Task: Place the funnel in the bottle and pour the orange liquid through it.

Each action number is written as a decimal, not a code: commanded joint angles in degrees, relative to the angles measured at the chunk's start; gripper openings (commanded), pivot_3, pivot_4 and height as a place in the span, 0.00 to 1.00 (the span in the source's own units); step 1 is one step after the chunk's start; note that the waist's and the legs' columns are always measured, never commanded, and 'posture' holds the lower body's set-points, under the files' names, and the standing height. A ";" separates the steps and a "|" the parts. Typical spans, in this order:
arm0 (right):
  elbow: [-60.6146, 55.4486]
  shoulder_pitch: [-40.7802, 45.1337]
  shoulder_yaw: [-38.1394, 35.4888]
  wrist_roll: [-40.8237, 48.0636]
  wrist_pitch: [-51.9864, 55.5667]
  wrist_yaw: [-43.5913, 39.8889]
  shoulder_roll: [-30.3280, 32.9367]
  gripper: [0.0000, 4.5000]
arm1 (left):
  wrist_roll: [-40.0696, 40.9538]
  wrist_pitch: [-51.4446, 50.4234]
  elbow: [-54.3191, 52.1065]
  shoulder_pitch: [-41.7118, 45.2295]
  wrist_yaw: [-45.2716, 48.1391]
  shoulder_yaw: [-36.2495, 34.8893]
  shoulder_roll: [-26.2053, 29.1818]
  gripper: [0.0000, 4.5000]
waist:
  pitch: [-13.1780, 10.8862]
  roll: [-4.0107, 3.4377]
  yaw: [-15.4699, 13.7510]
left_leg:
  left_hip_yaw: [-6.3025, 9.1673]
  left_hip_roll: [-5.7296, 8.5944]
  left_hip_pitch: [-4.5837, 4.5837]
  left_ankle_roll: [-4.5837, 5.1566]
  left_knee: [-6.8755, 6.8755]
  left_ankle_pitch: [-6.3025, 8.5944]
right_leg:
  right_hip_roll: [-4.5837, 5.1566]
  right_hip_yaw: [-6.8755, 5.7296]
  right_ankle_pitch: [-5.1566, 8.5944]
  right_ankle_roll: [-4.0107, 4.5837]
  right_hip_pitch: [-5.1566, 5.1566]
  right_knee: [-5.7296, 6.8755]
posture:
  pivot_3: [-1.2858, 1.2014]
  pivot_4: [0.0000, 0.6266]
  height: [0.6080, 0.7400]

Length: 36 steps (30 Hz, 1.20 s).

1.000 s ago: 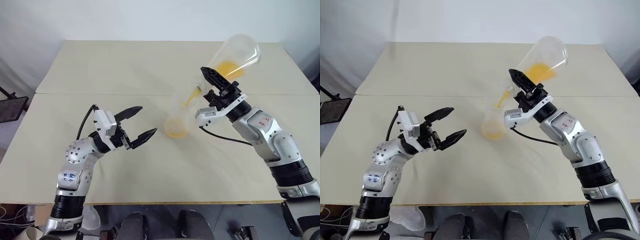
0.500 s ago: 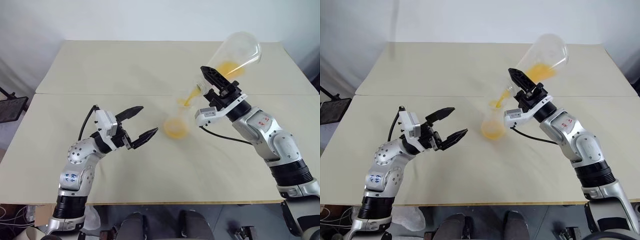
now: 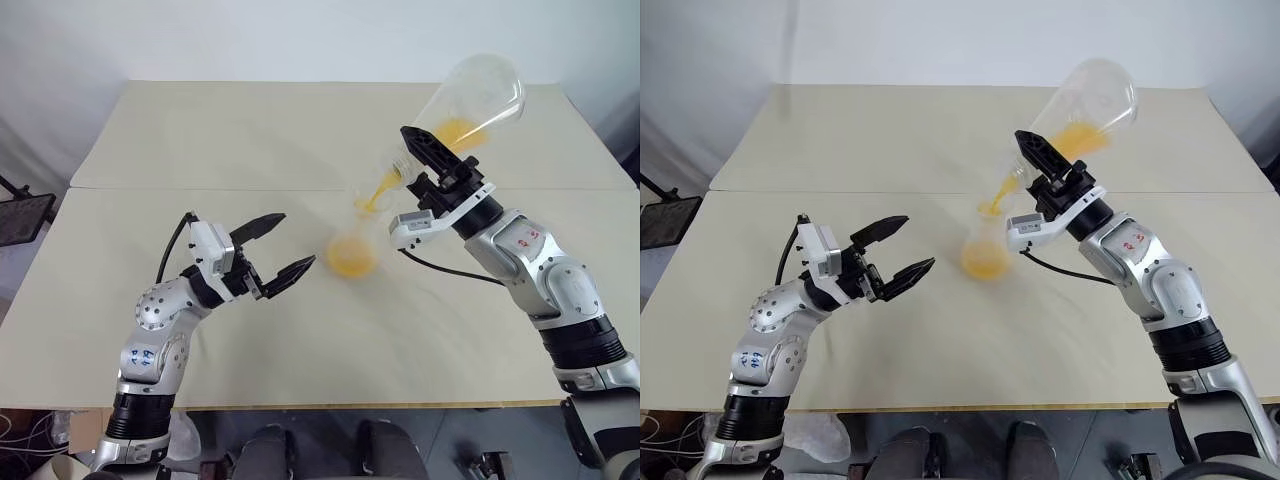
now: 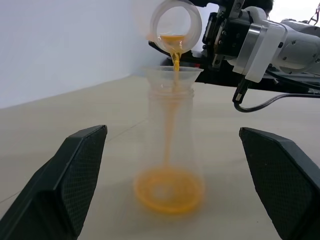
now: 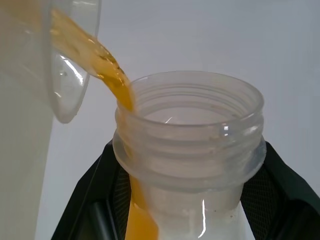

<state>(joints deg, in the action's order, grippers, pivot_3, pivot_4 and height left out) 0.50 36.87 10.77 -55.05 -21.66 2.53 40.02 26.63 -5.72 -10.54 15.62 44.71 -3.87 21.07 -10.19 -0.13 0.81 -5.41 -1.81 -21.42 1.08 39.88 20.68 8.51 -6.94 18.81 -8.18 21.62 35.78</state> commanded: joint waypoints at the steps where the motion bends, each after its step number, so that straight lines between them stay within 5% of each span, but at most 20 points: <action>1: -1.66 1.33 -0.94 -0.11 -0.43 1.56 0.88 0.55 | 0.27 1.11 -2.39 -0.23 -0.24 -0.02 -0.19 1.00 | 0.00 0.00 0.01 | 0.00 0.00 0.00 0.00 0.00 0.00 | 0.00 0.00 0.00 0.00 0.00 0.00 | 0.52 0.24 1.00; 36: -2.17 1.79 -1.00 -1.70 -2.05 3.08 0.70 0.55 | 0.47 1.18 -2.24 0.04 -0.29 0.01 -0.52 1.00 | 0.00 0.00 0.77 | 0.02 -0.02 0.00 -0.01 -0.04 -0.01 | 0.00 -0.01 0.00 0.00 0.00 0.00 | 0.52 0.24 1.00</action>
<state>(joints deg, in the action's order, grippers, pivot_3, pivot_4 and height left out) 0.45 37.36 10.77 -57.01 -23.67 4.37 40.02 26.64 -5.54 -10.54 15.51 44.33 -3.80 20.52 -10.19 -0.13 1.58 -5.39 -1.83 -21.42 1.07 39.84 20.67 8.51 -6.95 18.81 -8.18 21.62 35.77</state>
